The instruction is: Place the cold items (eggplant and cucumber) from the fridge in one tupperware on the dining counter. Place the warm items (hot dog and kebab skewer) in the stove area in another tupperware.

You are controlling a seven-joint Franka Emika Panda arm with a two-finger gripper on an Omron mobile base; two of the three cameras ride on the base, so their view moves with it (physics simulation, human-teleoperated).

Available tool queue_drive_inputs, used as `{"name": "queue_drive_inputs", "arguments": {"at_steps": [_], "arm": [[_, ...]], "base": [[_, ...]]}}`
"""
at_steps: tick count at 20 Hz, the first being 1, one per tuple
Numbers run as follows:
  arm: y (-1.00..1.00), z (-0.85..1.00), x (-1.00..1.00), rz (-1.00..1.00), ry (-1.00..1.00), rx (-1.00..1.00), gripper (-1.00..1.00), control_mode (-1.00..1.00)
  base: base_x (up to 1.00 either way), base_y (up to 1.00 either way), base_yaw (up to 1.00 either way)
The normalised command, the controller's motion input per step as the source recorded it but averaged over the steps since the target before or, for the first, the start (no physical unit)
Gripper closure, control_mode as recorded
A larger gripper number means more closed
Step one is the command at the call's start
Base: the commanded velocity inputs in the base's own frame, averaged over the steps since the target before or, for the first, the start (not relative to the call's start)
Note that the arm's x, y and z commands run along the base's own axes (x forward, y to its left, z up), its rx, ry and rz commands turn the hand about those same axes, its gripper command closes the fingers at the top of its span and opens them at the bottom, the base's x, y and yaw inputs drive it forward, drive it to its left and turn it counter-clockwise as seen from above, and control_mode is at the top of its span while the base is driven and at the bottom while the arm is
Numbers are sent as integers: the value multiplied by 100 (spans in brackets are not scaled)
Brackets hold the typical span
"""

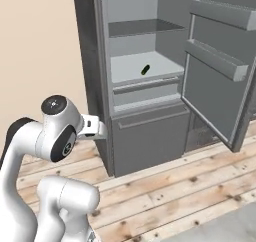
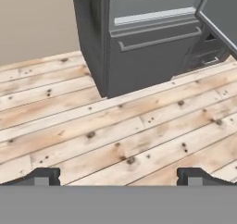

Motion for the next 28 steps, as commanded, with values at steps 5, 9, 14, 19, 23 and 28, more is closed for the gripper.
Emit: {"name": "queue_drive_inputs", "arguments": {"at_steps": [5, 9, 14, 19, 23, 28], "arm": [[0, 0, 0, 0, 0, 0, -100, 100], [0, 0, 0, 0, 0, 0, -100, 100], [0, 0, 0, 0, 0, 0, -100, 100], [0, 0, 0, 0, 0, 0, -100, 100], [0, 0, 0, 0, 0, 0, -100, 100], [0, 0, 0, 0, 0, 0, -100, 100]], "base": [[100, -10, 13], [93, -16, 17], [68, -41, 26], [54, -51, 36], [51, -52, 38], [56, -58, 39]]}}
